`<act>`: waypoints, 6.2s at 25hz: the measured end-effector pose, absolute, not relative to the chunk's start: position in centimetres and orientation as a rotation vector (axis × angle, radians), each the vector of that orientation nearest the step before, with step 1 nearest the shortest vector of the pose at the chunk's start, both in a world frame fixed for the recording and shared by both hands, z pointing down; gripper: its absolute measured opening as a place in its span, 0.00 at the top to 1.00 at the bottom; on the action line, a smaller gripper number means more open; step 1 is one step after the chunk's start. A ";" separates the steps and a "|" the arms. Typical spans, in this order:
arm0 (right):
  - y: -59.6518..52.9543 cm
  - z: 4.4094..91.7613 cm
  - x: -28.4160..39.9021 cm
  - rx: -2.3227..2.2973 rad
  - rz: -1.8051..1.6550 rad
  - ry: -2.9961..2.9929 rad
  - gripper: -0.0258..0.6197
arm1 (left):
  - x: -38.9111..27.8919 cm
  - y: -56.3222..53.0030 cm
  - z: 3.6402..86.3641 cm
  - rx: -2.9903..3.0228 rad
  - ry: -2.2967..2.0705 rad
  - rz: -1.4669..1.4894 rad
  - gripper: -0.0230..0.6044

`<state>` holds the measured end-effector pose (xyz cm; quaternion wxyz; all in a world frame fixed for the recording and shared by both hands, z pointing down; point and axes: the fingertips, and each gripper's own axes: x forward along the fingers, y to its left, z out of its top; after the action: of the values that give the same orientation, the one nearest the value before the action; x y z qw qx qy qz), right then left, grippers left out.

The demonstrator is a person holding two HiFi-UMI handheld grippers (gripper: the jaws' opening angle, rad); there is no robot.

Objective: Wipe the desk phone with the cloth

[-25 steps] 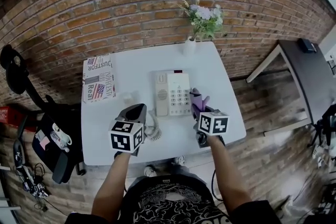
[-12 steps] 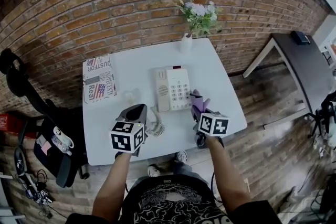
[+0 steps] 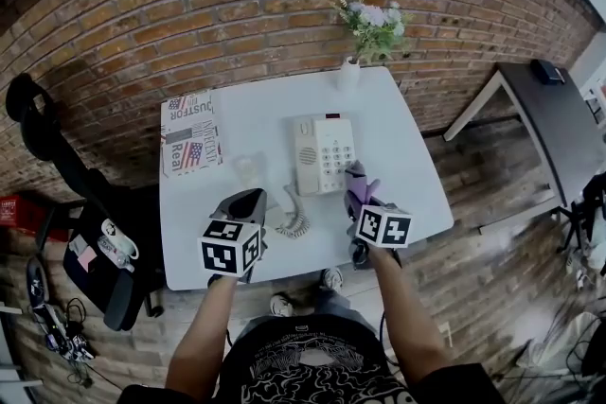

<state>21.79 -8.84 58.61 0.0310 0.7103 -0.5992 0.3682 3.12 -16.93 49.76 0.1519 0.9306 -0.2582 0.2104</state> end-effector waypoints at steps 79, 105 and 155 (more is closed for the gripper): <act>-30.3 55.1 15.3 1.202 0.780 -2.242 0.89 | 1.5 -24.2 51.2 2.428 -1.170 0.563 0.95; -37.4 51.5 19.2 1.113 0.428 -2.264 0.89 | 2.8 -24.1 51.1 2.367 -1.269 0.580 0.95; -26.6 50.6 34.3 1.520 0.578 -2.150 0.89 | 14.0 -22.4 49.6 2.562 -1.003 0.618 0.95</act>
<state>34.31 -26.62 50.61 0.2210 0.5500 -0.7777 0.2092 14.02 -22.43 49.60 0.1601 0.8968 -0.3512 0.2163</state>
